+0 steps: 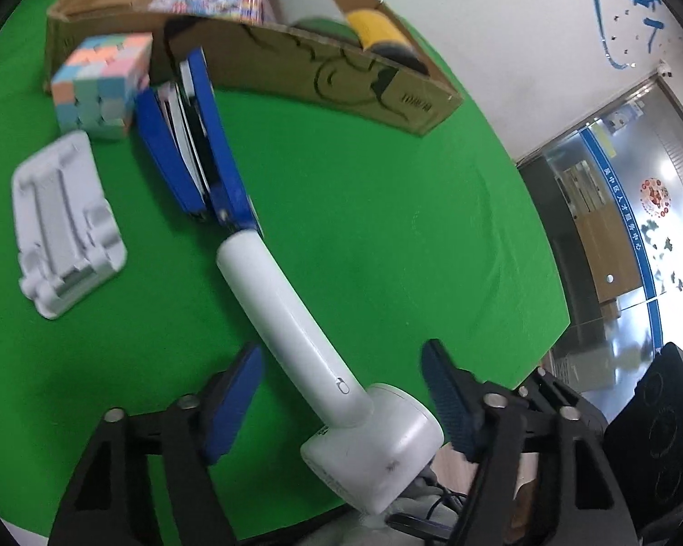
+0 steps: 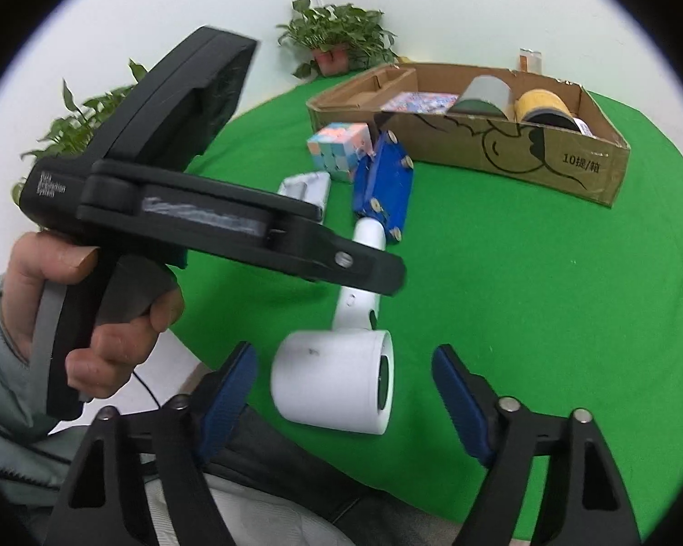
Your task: Organize rigid objects
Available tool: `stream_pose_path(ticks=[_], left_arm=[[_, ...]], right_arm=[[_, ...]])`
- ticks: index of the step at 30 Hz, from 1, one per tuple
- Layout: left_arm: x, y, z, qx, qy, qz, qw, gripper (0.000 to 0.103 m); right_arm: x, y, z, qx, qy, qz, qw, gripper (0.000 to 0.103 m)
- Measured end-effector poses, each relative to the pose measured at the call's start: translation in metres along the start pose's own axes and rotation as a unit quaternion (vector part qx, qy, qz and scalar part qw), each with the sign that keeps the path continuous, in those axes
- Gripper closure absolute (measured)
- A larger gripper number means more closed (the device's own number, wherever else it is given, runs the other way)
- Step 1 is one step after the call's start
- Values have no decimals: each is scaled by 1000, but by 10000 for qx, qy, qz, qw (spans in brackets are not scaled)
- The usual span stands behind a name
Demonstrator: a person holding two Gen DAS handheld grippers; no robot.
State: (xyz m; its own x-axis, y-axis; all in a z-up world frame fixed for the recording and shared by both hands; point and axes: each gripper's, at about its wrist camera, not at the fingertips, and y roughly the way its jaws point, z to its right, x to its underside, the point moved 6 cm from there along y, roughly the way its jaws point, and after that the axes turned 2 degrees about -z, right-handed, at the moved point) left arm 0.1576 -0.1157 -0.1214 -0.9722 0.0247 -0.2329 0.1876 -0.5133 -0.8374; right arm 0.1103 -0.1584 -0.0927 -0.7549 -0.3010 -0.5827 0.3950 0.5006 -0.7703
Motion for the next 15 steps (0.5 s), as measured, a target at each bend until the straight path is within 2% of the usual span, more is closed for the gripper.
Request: stream_pose_path(ticks=[1,2,3,4,7,9,15], left_arm=[[1,5,1,-51,-12,-62,10000,43],[2,8,2,-145,23,-72,9999,46],[1,12,4,-207,68,-88,9997,54],[2,15,8,-265,118,-119,9995,55],[3,21,16,-256,179,-145,9994,58],[-1,28,23,-192,244,-208,9993,66],[-35,51,52,57,531,-346,9980,72]], right_arm=[[2,5,0,26,-2,-74,10000,38],[5,8,-1,-60,10,-97,9999,38],[8,10,-4,-193,-21,-128,9997,43],[10,11,-7,-233,-86,-149,9996,45],[11,10,-4,-121,-163,-111,9997,45],[12,7,6,-86,1,-85,9999,45],[1,4,44,303,474,14,9984,45]])
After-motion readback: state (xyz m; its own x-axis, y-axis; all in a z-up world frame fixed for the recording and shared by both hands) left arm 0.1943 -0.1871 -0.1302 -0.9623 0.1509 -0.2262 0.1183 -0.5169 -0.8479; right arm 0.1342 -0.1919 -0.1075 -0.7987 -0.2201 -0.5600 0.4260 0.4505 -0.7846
